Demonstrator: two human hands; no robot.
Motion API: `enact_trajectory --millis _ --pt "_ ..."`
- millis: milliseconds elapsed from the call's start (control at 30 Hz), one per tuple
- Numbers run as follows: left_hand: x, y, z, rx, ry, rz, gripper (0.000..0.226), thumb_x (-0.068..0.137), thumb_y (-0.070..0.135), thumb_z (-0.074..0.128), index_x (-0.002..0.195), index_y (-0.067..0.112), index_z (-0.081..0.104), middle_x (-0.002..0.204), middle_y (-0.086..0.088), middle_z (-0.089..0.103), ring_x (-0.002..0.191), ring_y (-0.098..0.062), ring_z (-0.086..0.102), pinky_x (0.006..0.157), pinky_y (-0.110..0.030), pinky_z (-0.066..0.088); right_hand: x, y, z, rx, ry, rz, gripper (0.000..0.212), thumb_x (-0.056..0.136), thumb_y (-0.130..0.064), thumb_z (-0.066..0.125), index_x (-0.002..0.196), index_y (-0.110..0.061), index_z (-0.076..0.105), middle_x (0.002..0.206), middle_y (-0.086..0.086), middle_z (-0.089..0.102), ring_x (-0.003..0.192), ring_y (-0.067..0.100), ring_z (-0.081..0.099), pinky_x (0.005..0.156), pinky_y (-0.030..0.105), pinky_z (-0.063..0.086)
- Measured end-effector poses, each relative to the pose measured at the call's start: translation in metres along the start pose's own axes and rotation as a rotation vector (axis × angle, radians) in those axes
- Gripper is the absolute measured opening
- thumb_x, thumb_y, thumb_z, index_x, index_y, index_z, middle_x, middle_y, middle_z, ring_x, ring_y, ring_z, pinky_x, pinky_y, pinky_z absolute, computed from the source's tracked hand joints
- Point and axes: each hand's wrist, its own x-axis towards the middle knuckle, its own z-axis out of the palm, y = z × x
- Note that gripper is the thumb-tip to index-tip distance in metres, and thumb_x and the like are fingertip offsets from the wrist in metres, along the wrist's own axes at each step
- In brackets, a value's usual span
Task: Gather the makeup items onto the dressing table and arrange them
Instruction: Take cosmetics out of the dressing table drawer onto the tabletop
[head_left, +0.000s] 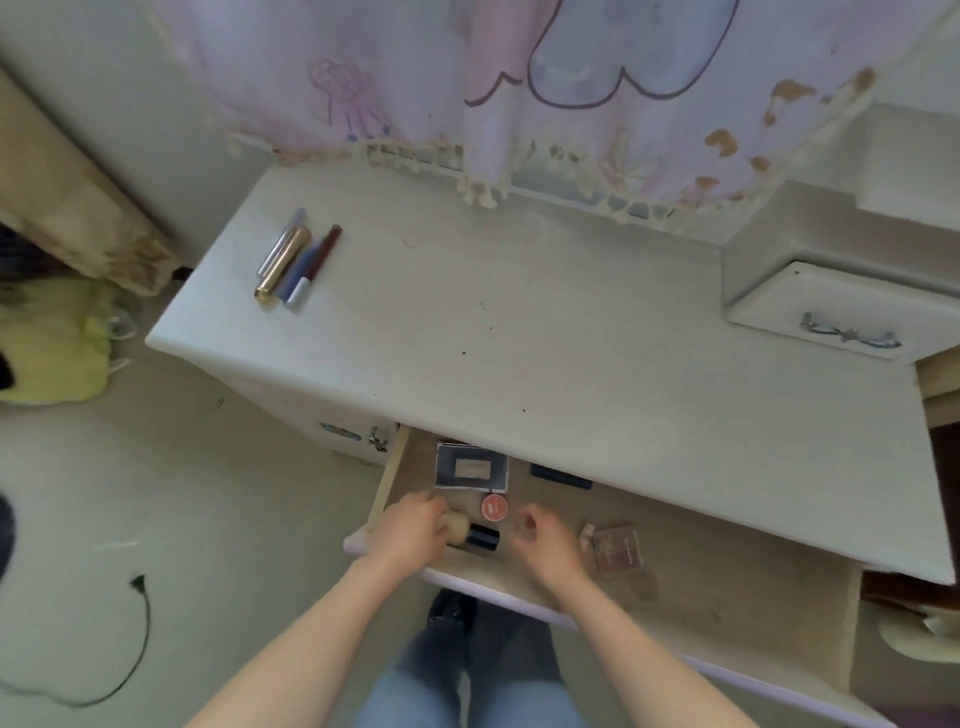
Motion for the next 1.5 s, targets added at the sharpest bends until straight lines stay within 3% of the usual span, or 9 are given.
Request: enact_trajectory --millis 133,367,567,933,1133,1233,1333,1433,1500 --pt "0.024 0.002 0.005 0.157 -0.071 -0.011 0.036 0.088 0.017 0.045 0.124 0.015 0.05 0.128 -0.009 0.052 0.117 -0.026 0.046 0.09 -0.035 0.042 0.032 -0.003 0.005 -0.001 0.008 -0.079 0.025 0.087 -0.019 0.051 0.11 -0.017 0.061 0.115 0.012 0.057 0.1 0.027 0.059 0.083 0.029 0.047" --pt "0.05 -0.005 0.022 0.253 -0.188 0.041 0.044 0.085 0.025 0.051 0.129 0.021 0.047 0.133 -0.008 0.048 0.12 -0.029 0.043 0.097 -0.039 0.038 0.054 0.0 0.019 -0.103 -0.136 -0.142 0.041 0.087 -0.011 0.048 0.125 -0.025 0.054 0.127 0.01 0.048 0.11 0.028 0.053 0.092 0.031 0.047" --pt "0.058 -0.007 0.031 0.275 -0.209 0.031 0.043 0.085 0.026 0.051 0.127 0.019 0.047 0.135 -0.008 0.047 0.125 -0.029 0.04 0.1 -0.04 0.035 0.068 0.0 0.023 -0.299 -0.132 -0.175 0.036 0.086 -0.015 0.05 0.121 -0.023 0.051 0.13 0.009 0.044 0.112 0.029 0.05 0.087 0.03 0.046" --pt "0.058 -0.008 0.027 0.285 -0.243 0.002 0.04 0.084 0.022 0.054 0.123 0.014 0.05 0.131 -0.01 0.048 0.12 -0.029 0.043 0.097 -0.04 0.039 0.057 0.021 0.02 -0.271 -0.035 0.021 0.031 0.089 -0.023 0.045 0.114 -0.005 0.051 0.127 0.016 0.046 0.11 0.031 0.052 0.086 0.031 0.043" --pt "0.045 -0.008 0.02 0.133 -0.123 0.013 0.035 0.082 0.03 0.056 0.115 0.023 0.055 0.12 -0.002 0.06 0.107 -0.024 0.053 0.088 -0.035 0.043 0.041 0.035 0.021 -0.328 -0.071 -0.087 0.04 0.088 -0.023 0.049 0.127 -0.016 0.045 0.134 0.012 0.039 0.119 0.029 0.046 0.093 0.032 0.041" --pt "0.034 -0.006 0.016 0.014 -0.02 0.022 0.038 0.079 0.028 0.06 0.116 0.021 0.055 0.118 0.001 0.06 0.105 -0.021 0.053 0.083 -0.033 0.045 0.038 0.036 0.026 -0.421 -0.115 -0.112 0.031 0.086 -0.015 0.049 0.117 -0.014 0.048 0.127 0.014 0.04 0.115 0.031 0.044 0.089 0.035 0.044" --pt "0.022 0.0 0.01 -0.171 0.094 -0.026 0.039 0.077 0.023 0.065 0.115 0.019 0.055 0.112 0.003 0.061 0.103 -0.017 0.052 0.081 -0.03 0.044 0.037 0.032 0.023 -0.342 -0.07 -0.02 0.023 0.085 -0.007 0.042 0.105 -0.013 0.052 0.124 0.014 0.042 0.111 0.031 0.047 0.1 0.041 0.037" --pt "0.009 0.005 0.002 -0.381 0.173 -0.09 0.036 0.074 0.017 0.069 0.108 0.017 0.056 0.099 0.002 0.059 0.094 -0.016 0.05 0.077 -0.028 0.042 0.03 0.027 0.013 -0.226 -0.039 0.008 0.013 0.083 -0.014 0.049 0.094 -0.019 0.055 0.118 0.007 0.044 0.107 0.028 0.05 0.107 0.044 0.025" --pt "-0.001 0.01 -0.006 -0.491 0.233 -0.112 0.031 0.073 0.01 0.069 0.098 0.02 0.053 0.088 0.006 0.056 0.089 -0.016 0.051 0.07 -0.024 0.041 0.019 0.022 0.004 -0.157 -0.004 -0.038 0.014 0.079 -0.019 0.054 0.092 -0.024 0.053 0.114 0.003 0.046 0.104 0.025 0.051 0.103 0.043 0.033"
